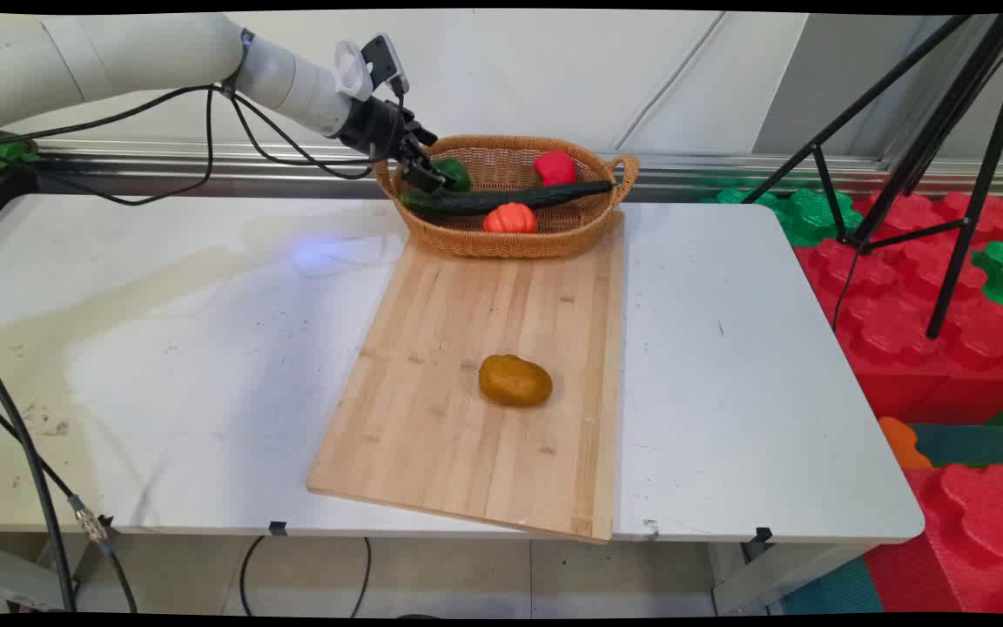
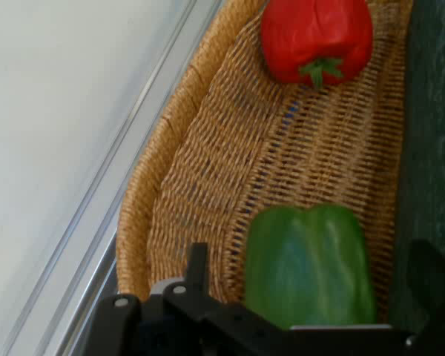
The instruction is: Pick up the potato from the cutting board
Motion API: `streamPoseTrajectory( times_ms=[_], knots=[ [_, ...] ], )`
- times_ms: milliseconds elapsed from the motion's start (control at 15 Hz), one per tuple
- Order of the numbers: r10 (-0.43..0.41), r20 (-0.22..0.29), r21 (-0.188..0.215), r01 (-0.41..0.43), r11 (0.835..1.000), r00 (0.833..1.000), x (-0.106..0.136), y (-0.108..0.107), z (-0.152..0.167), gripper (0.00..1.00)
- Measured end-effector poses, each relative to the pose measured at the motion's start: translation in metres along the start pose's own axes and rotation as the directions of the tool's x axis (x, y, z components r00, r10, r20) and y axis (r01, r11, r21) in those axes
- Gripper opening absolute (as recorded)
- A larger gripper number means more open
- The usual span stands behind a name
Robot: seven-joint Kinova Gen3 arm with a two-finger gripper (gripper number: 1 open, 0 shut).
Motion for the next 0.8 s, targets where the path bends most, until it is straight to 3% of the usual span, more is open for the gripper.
streamPoseTrajectory(
  times_ms=[333,800],
  knots=[
    [0.019,-0.017,-0.015,-0.020,1.000,1.000,0.005,0.002,-0.010,1.00],
    [0.075,-0.034,-0.066,-0.077,0.995,0.997,0.012,0.007,-0.054,1.00]
  ],
)
